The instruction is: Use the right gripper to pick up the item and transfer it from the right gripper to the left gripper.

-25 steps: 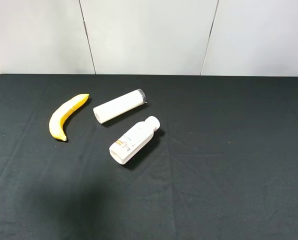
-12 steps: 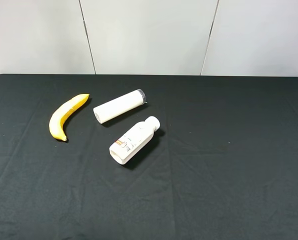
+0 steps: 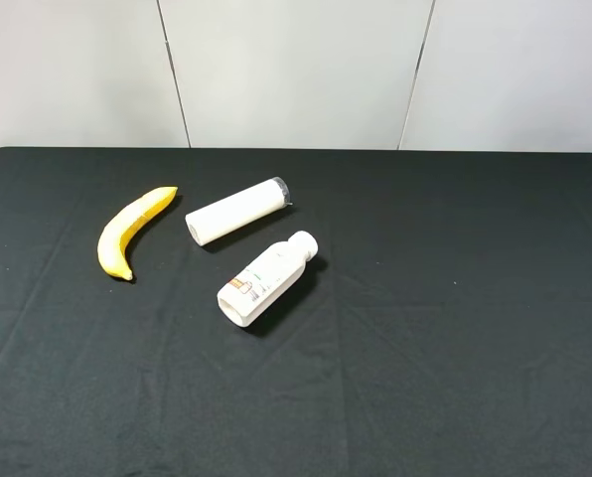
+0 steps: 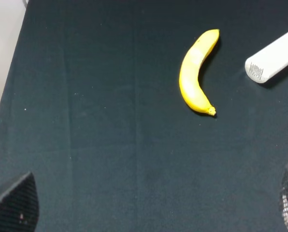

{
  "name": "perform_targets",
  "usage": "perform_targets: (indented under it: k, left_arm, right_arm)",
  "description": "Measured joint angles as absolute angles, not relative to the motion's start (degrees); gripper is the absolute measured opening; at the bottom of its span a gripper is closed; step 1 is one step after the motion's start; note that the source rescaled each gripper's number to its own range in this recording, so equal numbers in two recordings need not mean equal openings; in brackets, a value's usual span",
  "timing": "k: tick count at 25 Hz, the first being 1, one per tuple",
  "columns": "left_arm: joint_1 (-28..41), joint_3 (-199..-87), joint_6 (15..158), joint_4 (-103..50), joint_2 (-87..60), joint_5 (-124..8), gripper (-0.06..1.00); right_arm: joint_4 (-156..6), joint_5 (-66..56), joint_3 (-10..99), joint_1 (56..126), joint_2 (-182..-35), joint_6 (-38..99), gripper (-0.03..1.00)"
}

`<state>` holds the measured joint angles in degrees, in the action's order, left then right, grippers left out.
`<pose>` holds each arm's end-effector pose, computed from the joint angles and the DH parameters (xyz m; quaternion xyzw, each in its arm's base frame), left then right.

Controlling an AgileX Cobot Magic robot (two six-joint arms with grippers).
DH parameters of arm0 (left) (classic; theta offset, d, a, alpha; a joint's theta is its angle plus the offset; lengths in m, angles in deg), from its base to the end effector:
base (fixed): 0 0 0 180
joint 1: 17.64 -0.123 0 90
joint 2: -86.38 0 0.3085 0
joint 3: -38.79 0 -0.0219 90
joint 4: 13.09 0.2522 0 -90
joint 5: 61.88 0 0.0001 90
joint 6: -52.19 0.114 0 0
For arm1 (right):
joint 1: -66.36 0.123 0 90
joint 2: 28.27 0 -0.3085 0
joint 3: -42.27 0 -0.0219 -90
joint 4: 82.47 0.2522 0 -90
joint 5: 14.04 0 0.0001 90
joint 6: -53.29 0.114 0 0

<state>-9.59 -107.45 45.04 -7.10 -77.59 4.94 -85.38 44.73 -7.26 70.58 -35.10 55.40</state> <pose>-0.0148 0.0131 0.3370 -0.0011 0.8497 -0.0182 0.5269 -0.0050 -0.0053 0.2692 -0.0150 0.8436 0.0043 0.5368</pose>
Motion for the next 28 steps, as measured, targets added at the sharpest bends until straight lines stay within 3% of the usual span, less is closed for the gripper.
perform_targets:
  k: [8,28]
  left_arm:
    - [-9.59,-101.87,46.53,-7.15,-84.62,3.17,0.99]
    - [-9.59,-92.06,49.15,-10.01,-86.74,-0.16,0.93]
  right_arm:
    - [-85.38,44.73,-7.26,70.58,-35.1,55.4,1.0]
    - [-85.33,44.73,-7.26,70.58,-35.1,55.4,1.0]
